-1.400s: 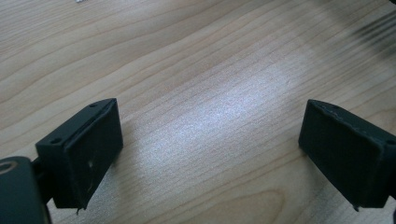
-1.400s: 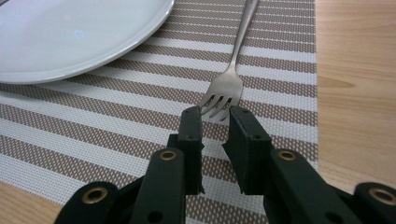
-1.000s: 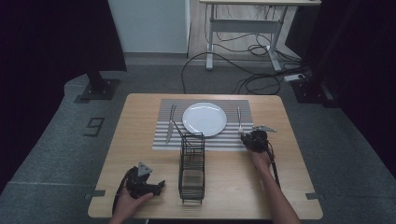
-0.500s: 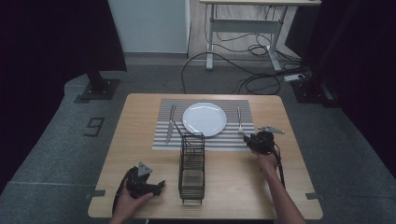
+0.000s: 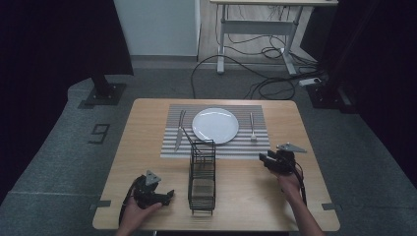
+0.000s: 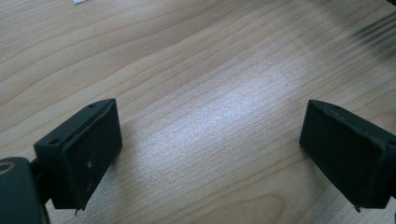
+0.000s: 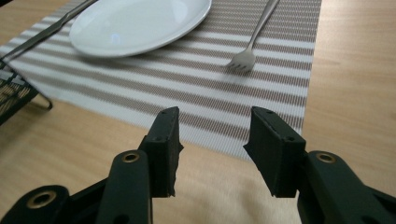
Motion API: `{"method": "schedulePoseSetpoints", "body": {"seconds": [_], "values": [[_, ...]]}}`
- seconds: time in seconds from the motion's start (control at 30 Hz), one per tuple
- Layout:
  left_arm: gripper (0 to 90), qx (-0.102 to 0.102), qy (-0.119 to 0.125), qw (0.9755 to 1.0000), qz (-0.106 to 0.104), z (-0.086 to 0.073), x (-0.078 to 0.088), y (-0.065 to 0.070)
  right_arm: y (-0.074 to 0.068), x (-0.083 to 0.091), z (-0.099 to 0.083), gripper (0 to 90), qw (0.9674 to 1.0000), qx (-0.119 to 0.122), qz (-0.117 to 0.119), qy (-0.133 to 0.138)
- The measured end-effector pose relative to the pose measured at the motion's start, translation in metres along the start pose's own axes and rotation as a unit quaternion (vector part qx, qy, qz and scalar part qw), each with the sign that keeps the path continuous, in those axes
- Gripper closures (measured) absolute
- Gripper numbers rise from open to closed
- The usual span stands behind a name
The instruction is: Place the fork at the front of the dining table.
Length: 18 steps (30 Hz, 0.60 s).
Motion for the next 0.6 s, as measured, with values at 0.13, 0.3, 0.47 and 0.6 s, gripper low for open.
{"method": "schedulePoseSetpoints", "body": {"seconds": [0.13,0.3,0.47,0.6], "values": [[5.6,0.000,0.000,1.0000,0.000,0.000,0.000,0.000,-0.002,0.009,-0.013,52.6,1.0000,0.005,0.004,-0.004],[5.6,0.000,0.000,1.0000,0.000,0.000,0.000,0.000,0.000,0.021,-0.033,52.3,0.9999,0.006,0.008,-0.005],[5.6,0.000,0.000,1.0000,0.000,0.000,0.000,0.000,0.005,0.029,-0.055,52.2,0.9997,0.015,0.003,-0.019],[5.5,0.000,0.000,1.0000,-0.001,0.000,0.000,0.000,0.006,0.036,-0.065,52.1,0.9996,0.016,0.004,-0.021]]}}
Point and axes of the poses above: each handheld gripper's, and its own axes: x roughly backward along the jaws, z roughly out of its top, y roughly to its right, the point moved 9 cm from there along -x, roughly forward along the jaws, and after that the axes turned 9 degrees about -y, right-handed, at the moved point
